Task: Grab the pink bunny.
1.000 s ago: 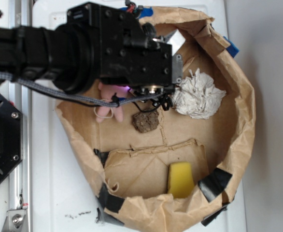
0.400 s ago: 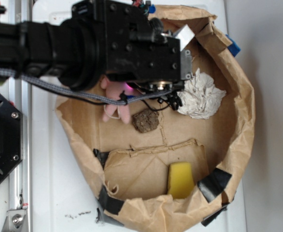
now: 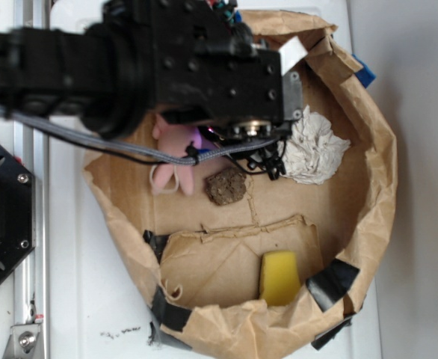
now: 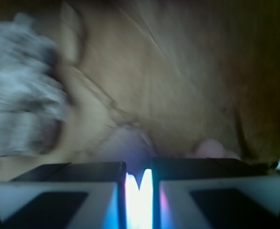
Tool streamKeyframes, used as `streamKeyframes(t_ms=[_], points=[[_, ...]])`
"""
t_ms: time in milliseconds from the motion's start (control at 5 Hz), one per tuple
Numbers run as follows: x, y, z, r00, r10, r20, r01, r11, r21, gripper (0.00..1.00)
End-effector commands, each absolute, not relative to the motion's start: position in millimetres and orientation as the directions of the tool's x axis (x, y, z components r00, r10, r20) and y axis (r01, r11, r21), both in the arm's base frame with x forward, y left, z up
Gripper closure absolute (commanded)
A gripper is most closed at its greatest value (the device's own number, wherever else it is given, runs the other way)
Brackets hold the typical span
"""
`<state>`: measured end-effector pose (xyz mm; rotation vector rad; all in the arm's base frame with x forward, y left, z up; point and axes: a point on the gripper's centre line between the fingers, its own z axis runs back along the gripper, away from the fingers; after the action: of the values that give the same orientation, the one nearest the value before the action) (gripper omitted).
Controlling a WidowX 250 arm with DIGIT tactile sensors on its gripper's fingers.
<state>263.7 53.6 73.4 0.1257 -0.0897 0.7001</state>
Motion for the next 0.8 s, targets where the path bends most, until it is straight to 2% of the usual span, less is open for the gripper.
streamKeyframes(t_ms=[0, 200, 400, 600], points=[[282, 53, 116, 0.788, 0.572, 0.228, -0.586, 0.810, -0.008, 1.00], [297, 63, 115, 0.795, 0.558, 0.236, -0.569, 0.822, -0.026, 1.00], [301, 69, 111, 0.795, 0.562, 0.229, -0.573, 0.820, -0.021, 1.00], [304, 75, 99, 0.787, 0.583, 0.205, -0.594, 0.804, -0.006, 0.90]])
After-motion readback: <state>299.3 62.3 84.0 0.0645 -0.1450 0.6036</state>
